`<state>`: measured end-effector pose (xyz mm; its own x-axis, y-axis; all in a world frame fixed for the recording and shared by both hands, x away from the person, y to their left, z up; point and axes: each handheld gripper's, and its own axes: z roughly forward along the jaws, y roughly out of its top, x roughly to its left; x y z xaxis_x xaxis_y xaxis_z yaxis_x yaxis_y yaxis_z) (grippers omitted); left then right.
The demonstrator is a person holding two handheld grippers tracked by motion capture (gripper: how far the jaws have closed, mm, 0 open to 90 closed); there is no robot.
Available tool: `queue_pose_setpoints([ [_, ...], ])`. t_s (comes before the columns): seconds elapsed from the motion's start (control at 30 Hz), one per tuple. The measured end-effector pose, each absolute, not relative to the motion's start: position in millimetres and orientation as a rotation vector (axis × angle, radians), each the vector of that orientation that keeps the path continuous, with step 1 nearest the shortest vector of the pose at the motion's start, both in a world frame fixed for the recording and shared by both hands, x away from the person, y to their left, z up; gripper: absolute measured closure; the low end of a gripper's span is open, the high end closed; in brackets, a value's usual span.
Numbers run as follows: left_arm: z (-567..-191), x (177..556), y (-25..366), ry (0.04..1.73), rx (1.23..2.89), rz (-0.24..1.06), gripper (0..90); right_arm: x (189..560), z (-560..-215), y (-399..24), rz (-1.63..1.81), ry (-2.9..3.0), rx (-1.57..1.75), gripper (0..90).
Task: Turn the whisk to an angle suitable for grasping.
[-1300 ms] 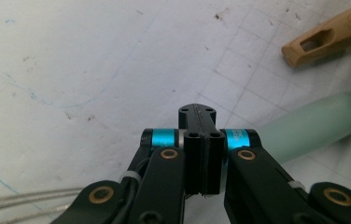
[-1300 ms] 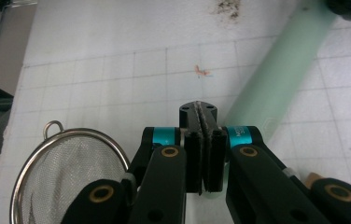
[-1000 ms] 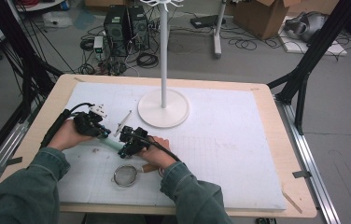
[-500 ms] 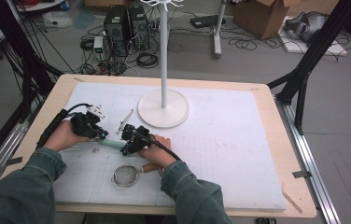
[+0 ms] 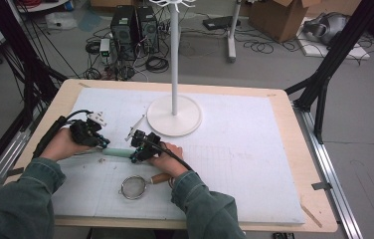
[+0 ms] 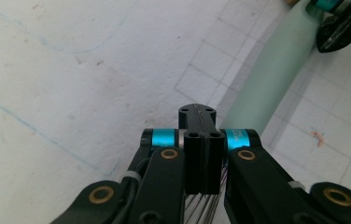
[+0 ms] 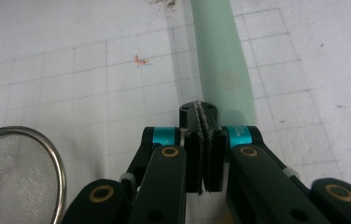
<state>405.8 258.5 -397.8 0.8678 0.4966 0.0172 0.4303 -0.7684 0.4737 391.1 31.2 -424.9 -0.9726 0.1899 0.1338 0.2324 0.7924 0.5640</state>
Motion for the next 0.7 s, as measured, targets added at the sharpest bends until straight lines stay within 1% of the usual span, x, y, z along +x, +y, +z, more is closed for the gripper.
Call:
queue_pose_setpoints([
  [0.07, -399, 406, 261, 0.681, 2.593, 0.194, 89.6, 394, -427, 32, -0.979, -2.914, -0.294, 89.6],
  [0.17, -398, 405, 263, 0.685, 2.579, 0.187, 89.6, 394, -426, 31, -0.951, -2.913, -0.344, 89.6],
  [0.23, -398, 405, 264, 0.687, 2.57, 0.177, 89.6, 397, -427, 32, -0.98, -2.923, -0.31, 89.6],
  [0.27, -398, 405, 265, 0.689, 2.572, 0.172, 89.6, 396, -426, 32, -0.948, -2.92, -0.357, 89.6],
  [0.3, -398, 405, 265, 0.684, 2.581, 0.168, 89.6, 398, -427, 33, -0.981, -2.931, -0.315, 89.6],
  [0.33, -399, 404, 265, 0.685, 2.58, 0.166, 89.6, 396, -426, 33, -0.95, -2.921, -0.37, 89.6],
  [0.37, -399, 404, 266, 0.685, 2.579, 0.166, 89.6, 399, -427, 33, -0.987, -2.928, -0.322, 89.6],
  [0.7, -396, 399, 270, 0.661, 2.58, 0.127, 89.6, 405, -427, 29, -1.011, -2.937, -0.353, 89.6],
])
